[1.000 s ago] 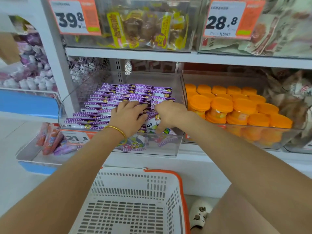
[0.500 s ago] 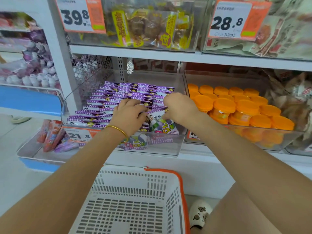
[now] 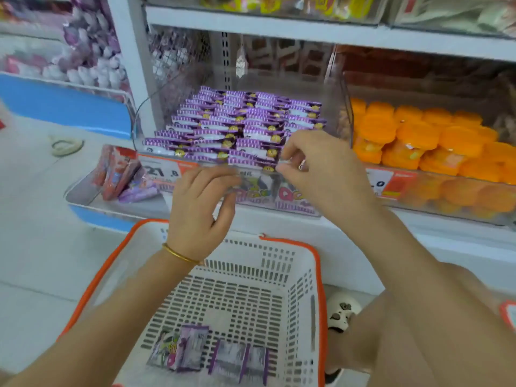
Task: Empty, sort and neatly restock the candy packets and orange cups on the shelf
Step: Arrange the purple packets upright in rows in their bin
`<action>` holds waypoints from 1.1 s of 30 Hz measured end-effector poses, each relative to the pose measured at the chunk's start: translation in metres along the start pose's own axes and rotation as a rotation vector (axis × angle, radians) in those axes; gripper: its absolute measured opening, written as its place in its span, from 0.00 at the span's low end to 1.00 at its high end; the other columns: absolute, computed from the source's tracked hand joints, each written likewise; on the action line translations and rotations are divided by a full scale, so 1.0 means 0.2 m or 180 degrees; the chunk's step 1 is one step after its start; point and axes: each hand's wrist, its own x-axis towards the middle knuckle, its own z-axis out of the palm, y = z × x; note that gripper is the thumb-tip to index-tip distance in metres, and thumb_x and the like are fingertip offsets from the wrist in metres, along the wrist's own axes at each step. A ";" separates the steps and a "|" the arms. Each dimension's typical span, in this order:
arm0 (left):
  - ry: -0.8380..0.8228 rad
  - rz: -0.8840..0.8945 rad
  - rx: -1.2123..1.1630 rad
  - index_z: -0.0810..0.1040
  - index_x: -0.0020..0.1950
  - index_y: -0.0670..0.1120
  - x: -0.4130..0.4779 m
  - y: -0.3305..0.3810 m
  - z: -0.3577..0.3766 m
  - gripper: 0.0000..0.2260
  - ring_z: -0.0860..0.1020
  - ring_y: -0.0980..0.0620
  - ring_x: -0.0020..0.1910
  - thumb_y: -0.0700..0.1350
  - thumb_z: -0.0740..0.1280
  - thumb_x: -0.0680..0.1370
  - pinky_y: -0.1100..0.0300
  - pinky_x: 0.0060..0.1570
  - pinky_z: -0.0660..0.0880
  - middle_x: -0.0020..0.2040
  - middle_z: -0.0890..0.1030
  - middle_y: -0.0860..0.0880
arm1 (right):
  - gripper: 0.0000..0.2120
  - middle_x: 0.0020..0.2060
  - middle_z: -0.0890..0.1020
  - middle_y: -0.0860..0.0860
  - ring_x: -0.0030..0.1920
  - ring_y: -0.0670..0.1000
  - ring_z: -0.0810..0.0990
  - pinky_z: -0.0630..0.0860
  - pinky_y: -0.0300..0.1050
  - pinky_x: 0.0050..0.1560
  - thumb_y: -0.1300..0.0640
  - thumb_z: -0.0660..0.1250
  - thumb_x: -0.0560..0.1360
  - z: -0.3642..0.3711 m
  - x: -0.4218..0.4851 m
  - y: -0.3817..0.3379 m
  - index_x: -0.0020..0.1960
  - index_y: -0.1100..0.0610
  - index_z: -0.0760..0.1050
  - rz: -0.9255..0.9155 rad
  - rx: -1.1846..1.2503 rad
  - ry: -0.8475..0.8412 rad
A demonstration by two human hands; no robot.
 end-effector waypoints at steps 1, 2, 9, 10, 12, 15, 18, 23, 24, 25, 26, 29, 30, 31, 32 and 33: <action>-0.0142 -0.0062 0.0034 0.80 0.52 0.40 -0.10 -0.02 0.00 0.11 0.74 0.45 0.54 0.39 0.60 0.76 0.55 0.55 0.67 0.53 0.80 0.44 | 0.05 0.43 0.78 0.48 0.44 0.50 0.76 0.74 0.48 0.43 0.52 0.67 0.76 0.10 -0.07 -0.02 0.48 0.53 0.74 0.0016 0.0335 -0.0253; -0.0354 -0.0164 0.0078 0.80 0.52 0.40 -0.21 -0.06 0.01 0.11 0.74 0.45 0.53 0.40 0.60 0.76 0.55 0.53 0.67 0.53 0.80 0.44 | 0.05 0.42 0.79 0.48 0.43 0.50 0.77 0.74 0.47 0.43 0.52 0.67 0.76 0.23 -0.13 -0.02 0.47 0.52 0.75 0.0103 0.0520 -0.0665; -0.1882 -0.1725 0.0432 0.80 0.55 0.43 -0.92 -0.38 0.10 0.13 0.74 0.41 0.56 0.41 0.59 0.76 0.50 0.56 0.71 0.55 0.80 0.44 | 0.14 0.48 0.80 0.58 0.41 0.55 0.77 0.73 0.46 0.41 0.54 0.63 0.79 1.35 -0.57 0.22 0.58 0.64 0.75 0.1192 0.0529 -0.3347; -0.2221 -0.2030 0.0488 0.78 0.60 0.44 -0.99 -0.42 0.12 0.14 0.71 0.40 0.60 0.40 0.60 0.77 0.50 0.60 0.68 0.61 0.77 0.45 | 0.17 0.55 0.79 0.58 0.49 0.56 0.78 0.73 0.46 0.47 0.52 0.63 0.79 1.45 -0.64 0.24 0.62 0.63 0.73 0.1228 0.0424 -0.3592; -0.2906 -0.2550 0.0495 0.72 0.67 0.48 -1.15 -0.50 0.17 0.18 0.66 0.41 0.66 0.40 0.62 0.78 0.51 0.66 0.64 0.68 0.71 0.46 | 0.24 0.69 0.70 0.58 0.65 0.57 0.72 0.69 0.47 0.60 0.51 0.61 0.80 1.62 -0.78 0.27 0.71 0.62 0.65 0.1296 0.0403 -0.3998; -0.3779 -0.2881 0.0579 0.63 0.73 0.50 -1.38 -0.62 0.24 0.24 0.65 0.42 0.69 0.44 0.64 0.77 0.49 0.68 0.64 0.72 0.65 0.45 | 0.19 0.58 0.76 0.55 0.61 0.58 0.74 0.71 0.48 0.52 0.49 0.59 0.80 1.80 -0.94 0.28 0.65 0.60 0.67 0.1256 0.0231 -0.4293; -0.4576 -0.2732 0.0536 0.54 0.76 0.49 -1.55 -0.67 0.31 0.31 0.60 0.43 0.72 0.42 0.65 0.77 0.50 0.69 0.63 0.75 0.59 0.45 | 0.17 0.44 0.74 0.52 0.51 0.56 0.75 0.71 0.48 0.46 0.42 0.58 0.78 1.89 -1.02 0.28 0.53 0.57 0.69 0.0968 -0.0362 -0.4318; -0.5178 -0.1891 0.0541 0.48 0.77 0.49 -1.64 -0.71 0.45 0.38 0.60 0.44 0.72 0.44 0.69 0.75 0.49 0.67 0.66 0.75 0.58 0.46 | 0.18 0.34 0.69 0.49 0.37 0.51 0.70 0.62 0.44 0.34 0.41 0.60 0.78 1.95 -1.05 0.34 0.40 0.55 0.65 0.1190 0.0316 -0.4463; -0.5240 -0.1735 0.0605 0.49 0.77 0.49 -1.65 -0.72 0.48 0.39 0.60 0.43 0.72 0.46 0.70 0.74 0.49 0.68 0.65 0.75 0.57 0.46 | 0.17 0.36 0.69 0.49 0.38 0.51 0.70 0.62 0.43 0.34 0.42 0.61 0.78 1.95 -1.06 0.36 0.41 0.54 0.66 0.1295 0.0571 -0.4497; -0.5271 -0.1599 0.0670 0.50 0.76 0.48 -1.65 -0.73 0.49 0.39 0.61 0.43 0.72 0.47 0.71 0.73 0.49 0.68 0.65 0.74 0.57 0.46 | 0.14 0.39 0.72 0.49 0.42 0.52 0.73 0.65 0.42 0.37 0.42 0.62 0.78 1.95 -1.07 0.37 0.44 0.53 0.68 0.1390 0.0753 -0.4532; -0.5283 -0.1497 0.0707 0.52 0.76 0.48 -1.66 -0.73 0.50 0.39 0.62 0.43 0.71 0.49 0.71 0.73 0.49 0.68 0.65 0.74 0.58 0.46 | 0.14 0.46 0.75 0.49 0.49 0.53 0.75 0.69 0.43 0.44 0.43 0.62 0.78 1.94 -1.08 0.38 0.52 0.54 0.71 0.1471 0.0907 -0.4550; -0.5276 -0.1339 0.0656 0.59 0.73 0.47 -1.66 -0.73 0.52 0.34 0.65 0.45 0.67 0.50 0.72 0.72 0.50 0.64 0.68 0.68 0.63 0.46 | 0.20 0.56 0.75 0.47 0.60 0.54 0.73 0.71 0.43 0.55 0.45 0.63 0.78 1.92 -1.08 0.40 0.64 0.55 0.69 0.1833 0.1142 -0.4238; -0.5246 -0.1341 0.0624 0.61 0.71 0.47 -1.66 -0.73 0.53 0.32 0.66 0.45 0.66 0.50 0.72 0.71 0.51 0.64 0.69 0.67 0.64 0.46 | 0.17 0.51 0.74 0.43 0.58 0.53 0.73 0.71 0.40 0.51 0.46 0.63 0.78 1.91 -1.08 0.40 0.61 0.54 0.69 0.1937 0.1252 -0.4064; -0.5220 -0.1383 0.0597 0.63 0.69 0.47 -1.66 -0.73 0.53 0.31 0.66 0.45 0.65 0.49 0.73 0.71 0.51 0.63 0.69 0.66 0.65 0.46 | 0.16 0.50 0.72 0.42 0.57 0.53 0.73 0.70 0.38 0.49 0.47 0.63 0.78 1.88 -1.06 0.40 0.61 0.53 0.68 0.2063 0.1379 -0.3934; -0.5207 -0.1455 0.0558 0.64 0.68 0.47 -1.65 -0.72 0.53 0.29 0.66 0.44 0.64 0.48 0.73 0.71 0.52 0.62 0.70 0.65 0.66 0.46 | 0.17 0.51 0.72 0.44 0.57 0.53 0.74 0.70 0.38 0.50 0.48 0.63 0.78 1.87 -1.04 0.41 0.64 0.55 0.69 0.2235 0.1532 -0.3804; -0.5190 -0.1551 0.0490 0.65 0.67 0.47 -1.65 -0.72 0.52 0.28 0.67 0.44 0.63 0.47 0.73 0.71 0.52 0.61 0.71 0.64 0.67 0.46 | 0.19 0.53 0.74 0.48 0.55 0.52 0.75 0.71 0.39 0.50 0.49 0.64 0.79 1.85 -1.03 0.41 0.65 0.57 0.69 0.2398 0.1693 -0.3700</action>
